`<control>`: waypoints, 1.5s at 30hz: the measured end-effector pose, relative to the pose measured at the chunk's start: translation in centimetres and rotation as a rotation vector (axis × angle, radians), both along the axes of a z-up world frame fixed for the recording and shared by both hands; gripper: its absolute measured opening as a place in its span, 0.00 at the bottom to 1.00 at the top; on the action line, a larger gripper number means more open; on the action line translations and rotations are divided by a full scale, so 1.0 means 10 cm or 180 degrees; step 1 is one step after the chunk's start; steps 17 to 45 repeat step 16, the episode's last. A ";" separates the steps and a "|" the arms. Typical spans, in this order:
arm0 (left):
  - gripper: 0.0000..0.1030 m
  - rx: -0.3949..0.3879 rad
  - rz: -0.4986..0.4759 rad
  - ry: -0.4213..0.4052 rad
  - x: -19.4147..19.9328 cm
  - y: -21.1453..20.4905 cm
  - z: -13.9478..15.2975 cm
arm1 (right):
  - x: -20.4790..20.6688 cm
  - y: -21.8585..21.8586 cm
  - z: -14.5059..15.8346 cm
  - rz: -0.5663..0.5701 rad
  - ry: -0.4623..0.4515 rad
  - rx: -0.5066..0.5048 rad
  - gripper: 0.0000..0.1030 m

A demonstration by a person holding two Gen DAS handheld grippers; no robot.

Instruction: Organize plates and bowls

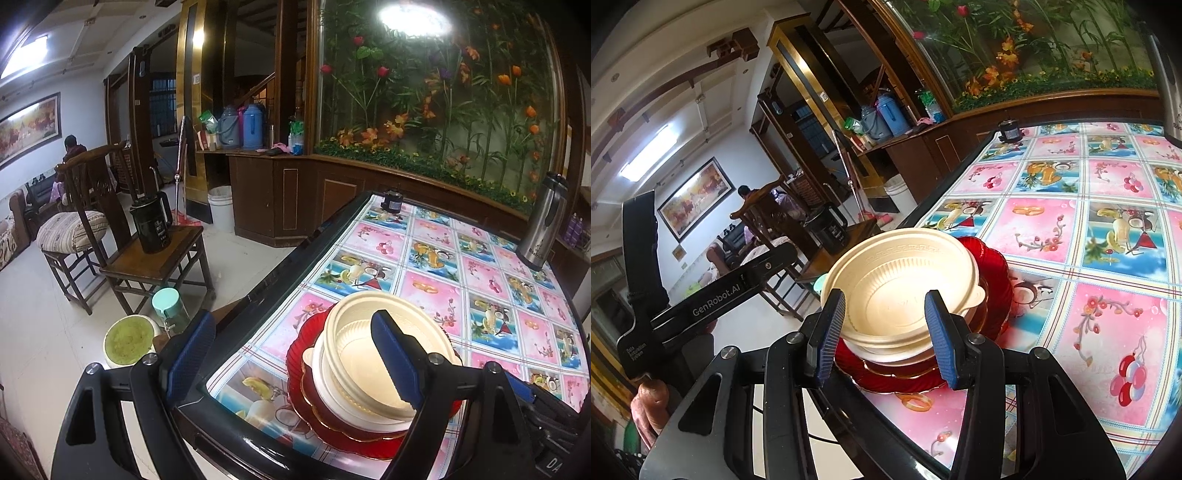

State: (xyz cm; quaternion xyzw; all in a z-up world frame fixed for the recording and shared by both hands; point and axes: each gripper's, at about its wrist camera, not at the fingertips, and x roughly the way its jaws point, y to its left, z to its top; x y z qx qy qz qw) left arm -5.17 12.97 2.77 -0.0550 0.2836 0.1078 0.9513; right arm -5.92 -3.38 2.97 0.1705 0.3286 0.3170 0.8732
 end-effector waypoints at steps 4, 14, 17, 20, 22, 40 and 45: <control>0.84 -0.0008 0.0002 -0.0056 -0.01 0.01 0.04 | 0.01 0.02 0.00 0.0032 0.0001 -0.0011 0.44; 0.84 -0.0002 0.0012 -0.0077 0.00 0.01 0.02 | 0.00 0.05 0.01 0.0037 -0.0022 -0.0007 0.44; 0.84 0.0014 0.0015 -0.0128 -0.02 0.01 0.04 | 0.00 0.05 0.02 0.0038 -0.0034 -0.0014 0.44; 0.84 0.0014 0.0015 -0.0128 -0.02 0.01 0.04 | 0.00 0.05 0.02 0.0038 -0.0034 -0.0014 0.44; 0.84 0.0014 0.0015 -0.0128 -0.02 0.01 0.04 | 0.00 0.05 0.02 0.0038 -0.0034 -0.0014 0.44; 0.84 0.0014 0.0015 -0.0128 -0.02 0.01 0.04 | 0.00 0.05 0.02 0.0038 -0.0034 -0.0014 0.44; 0.84 0.0014 0.0015 -0.0128 -0.02 0.01 0.04 | 0.00 0.05 0.02 0.0038 -0.0034 -0.0014 0.44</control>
